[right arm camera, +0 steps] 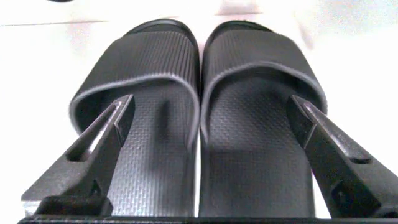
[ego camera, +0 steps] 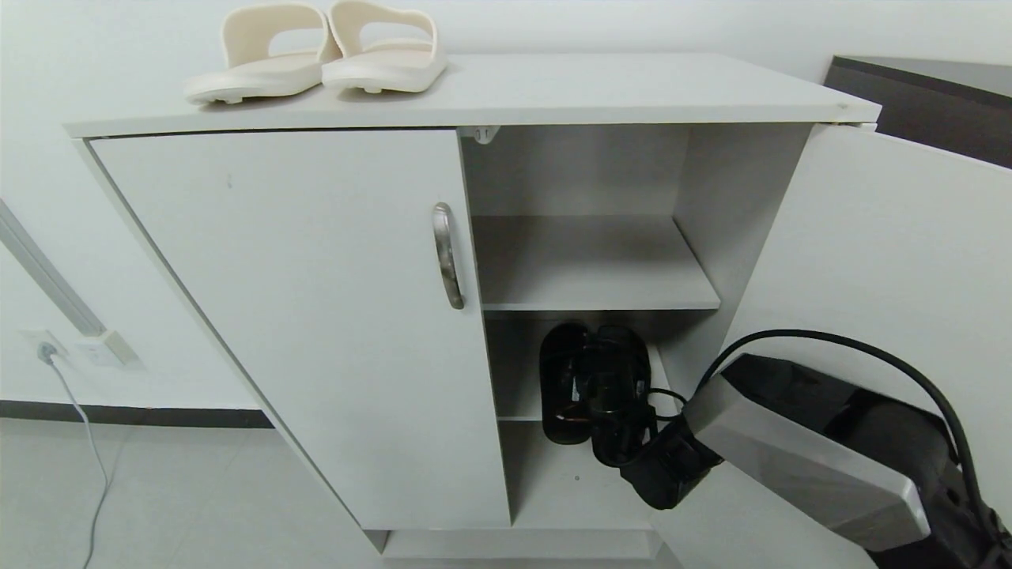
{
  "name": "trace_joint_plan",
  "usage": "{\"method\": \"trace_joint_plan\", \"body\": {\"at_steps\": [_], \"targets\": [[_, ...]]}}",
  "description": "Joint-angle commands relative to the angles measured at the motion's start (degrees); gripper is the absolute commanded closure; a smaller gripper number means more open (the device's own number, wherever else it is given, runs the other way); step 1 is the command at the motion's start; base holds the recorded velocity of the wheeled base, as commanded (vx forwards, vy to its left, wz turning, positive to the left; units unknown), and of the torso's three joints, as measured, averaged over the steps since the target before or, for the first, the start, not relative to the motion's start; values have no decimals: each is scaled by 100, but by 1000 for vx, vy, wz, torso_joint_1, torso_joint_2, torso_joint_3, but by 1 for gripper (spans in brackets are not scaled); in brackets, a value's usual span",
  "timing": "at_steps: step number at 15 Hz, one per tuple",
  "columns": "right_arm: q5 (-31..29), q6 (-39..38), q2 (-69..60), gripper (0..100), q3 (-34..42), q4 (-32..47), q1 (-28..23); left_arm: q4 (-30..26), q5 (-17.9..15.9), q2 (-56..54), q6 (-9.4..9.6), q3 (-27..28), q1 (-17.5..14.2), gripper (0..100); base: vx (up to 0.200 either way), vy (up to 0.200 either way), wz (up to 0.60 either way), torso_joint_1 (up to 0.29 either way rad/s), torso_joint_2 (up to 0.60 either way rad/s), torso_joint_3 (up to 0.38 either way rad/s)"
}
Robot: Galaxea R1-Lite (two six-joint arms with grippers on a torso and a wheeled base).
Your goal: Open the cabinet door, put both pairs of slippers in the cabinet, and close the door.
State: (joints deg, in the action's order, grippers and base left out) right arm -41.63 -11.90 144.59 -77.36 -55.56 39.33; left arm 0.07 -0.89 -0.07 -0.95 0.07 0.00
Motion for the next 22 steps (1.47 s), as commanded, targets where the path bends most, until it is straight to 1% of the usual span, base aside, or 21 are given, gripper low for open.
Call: {"method": "trace_joint_plan", "body": {"at_steps": [1,2,4,5,8,12,18,22], "targets": [[6,3,-924,0,1153,-244,277,1,1,7,-2,1,0,100,0,0,0,0,0,0],[23,-6,-1117,0,1513,-359,392,1,-8,7,-2,1,0,100,0,0,0,0,0,0],[41,3,-1364,0,2375,-886,673,1,-8,7,-2,1,0,100,0,0,0,0,0,0],[32,38,-1372,0,2559,-1070,743,1,-8,7,-2,1,0,100,0,0,0,0,0,0],[41,47,-1460,0,2788,-1308,761,1,-8,7,-2,1,0,100,0,0,0,0,0,0],[41,47,-1469,0,2885,-1317,769,1,-8,7,-2,1,0,100,0,0,0,0,0,0],[41,56,-1469,0,2902,-1343,769,1,-8,7,-2,1,0,100,-200,0,0,2,2,-1],[32,135,-1469,0,2937,-1396,778,1,-16,7,16,1,0,100,0,0,0,0,0,0]]}}
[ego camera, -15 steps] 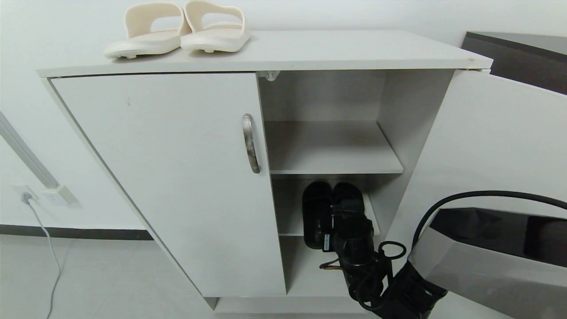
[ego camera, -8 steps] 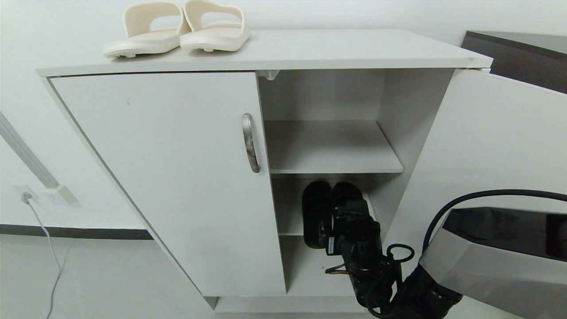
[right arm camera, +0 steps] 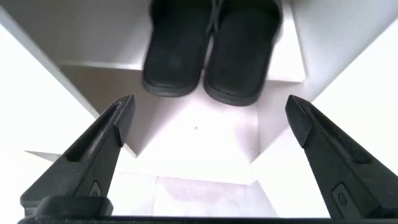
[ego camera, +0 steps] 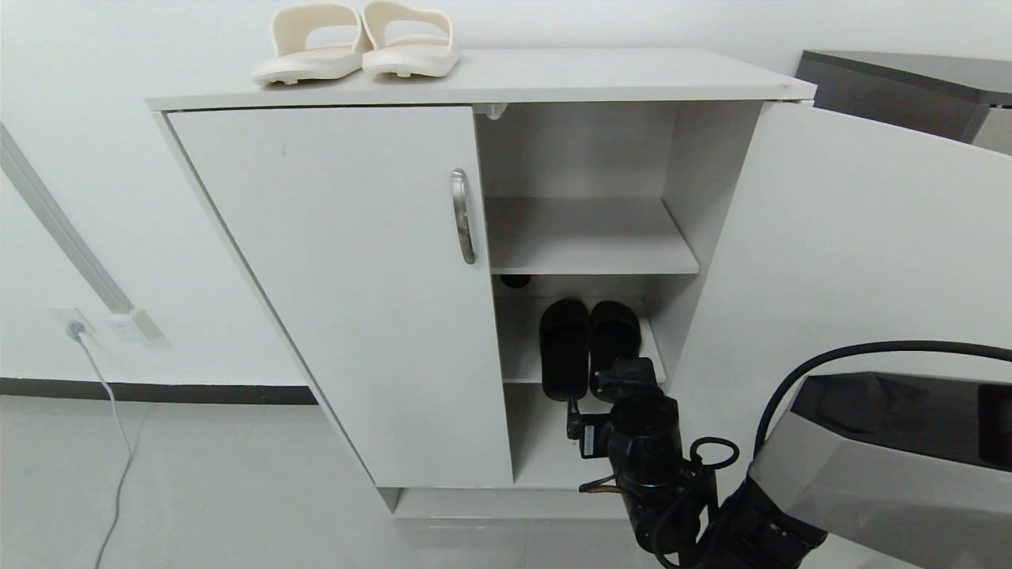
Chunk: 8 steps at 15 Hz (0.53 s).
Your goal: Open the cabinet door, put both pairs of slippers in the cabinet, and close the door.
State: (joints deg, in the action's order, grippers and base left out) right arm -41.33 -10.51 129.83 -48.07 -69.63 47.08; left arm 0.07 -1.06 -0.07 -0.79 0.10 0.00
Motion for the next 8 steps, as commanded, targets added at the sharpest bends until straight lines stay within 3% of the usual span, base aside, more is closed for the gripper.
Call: {"method": "trace_joint_plan", "body": {"at_steps": [1,8], "targets": [[-16,5,7,0,26,-24,3,1,1,7,-9,-1,0,100,0,0,0,0,0,0],[-16,198,7,0,149,-349,3,1,-8,7,0,-1,0,100,0,0,0,0,0,0]]}}
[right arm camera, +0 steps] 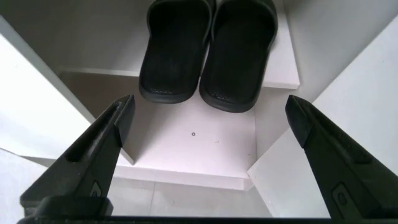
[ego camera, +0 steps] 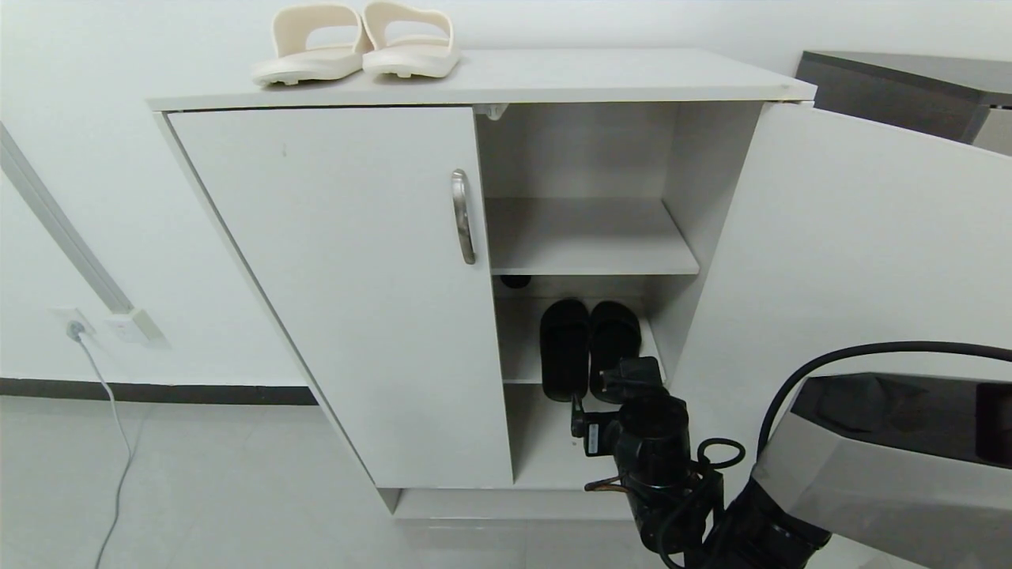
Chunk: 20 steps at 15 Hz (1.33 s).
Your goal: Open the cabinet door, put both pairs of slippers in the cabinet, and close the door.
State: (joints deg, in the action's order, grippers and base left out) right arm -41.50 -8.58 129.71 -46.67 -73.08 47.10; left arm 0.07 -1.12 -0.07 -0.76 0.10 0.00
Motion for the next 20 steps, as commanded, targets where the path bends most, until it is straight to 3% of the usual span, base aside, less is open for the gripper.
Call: {"method": "trace_joint_plan", "body": {"at_steps": [1,20], "targets": [[1,-3,19,0,17,-4,0,1,-2,7,-4,-1,0,100,0,0,0,0,0,0],[-8,6,63,0,70,-4,27,1,7,7,-21,-1,0,100,0,0,0,1,1,105]]}}
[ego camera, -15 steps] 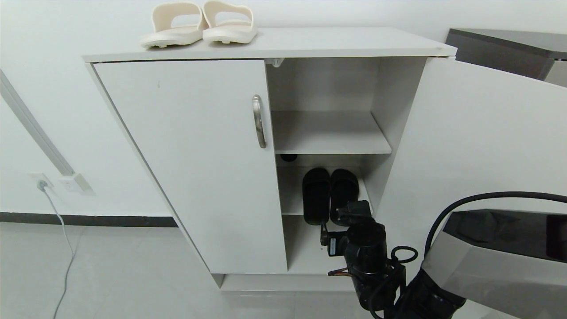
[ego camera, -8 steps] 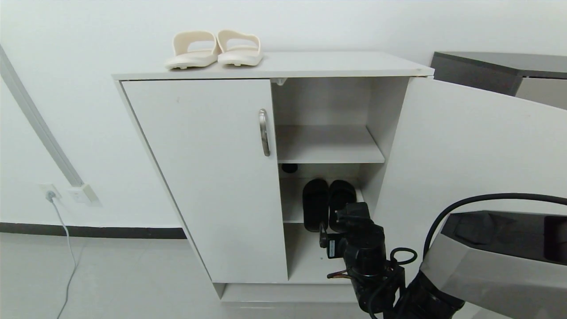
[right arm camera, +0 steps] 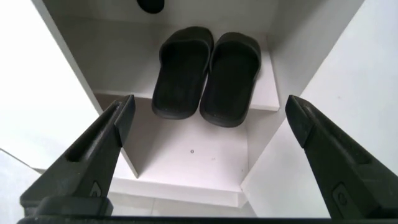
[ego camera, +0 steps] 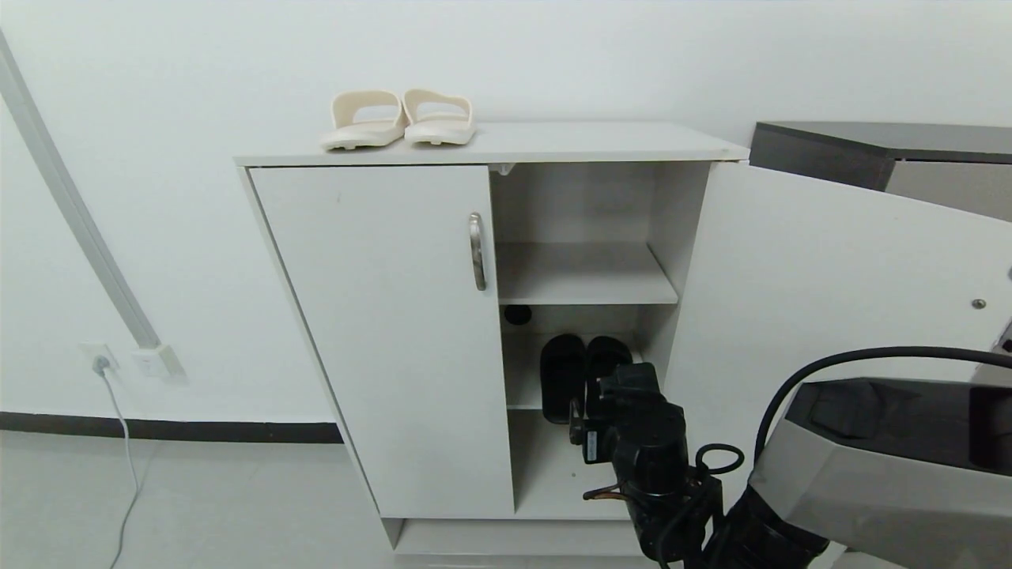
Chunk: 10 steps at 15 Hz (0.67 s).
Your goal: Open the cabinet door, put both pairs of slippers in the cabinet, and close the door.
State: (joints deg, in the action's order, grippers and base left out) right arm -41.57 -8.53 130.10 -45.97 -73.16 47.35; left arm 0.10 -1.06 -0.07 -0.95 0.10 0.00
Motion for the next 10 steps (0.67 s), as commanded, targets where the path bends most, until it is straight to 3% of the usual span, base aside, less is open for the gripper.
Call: {"method": "trace_joint_plan", "body": {"at_steps": [1,6,10], "targets": [[0,1,42,0,0,-6,2,-1,9,7,-10,-1,0,100,0,0,0,0,0,0],[0,71,139,0,0,-120,-6,-1,1,7,-2,-1,0,100,0,0,0,0,0,0],[0,80,156,0,0,-155,-6,8,-8,7,-2,-1,0,100,0,200,0,5,5,6]]}}
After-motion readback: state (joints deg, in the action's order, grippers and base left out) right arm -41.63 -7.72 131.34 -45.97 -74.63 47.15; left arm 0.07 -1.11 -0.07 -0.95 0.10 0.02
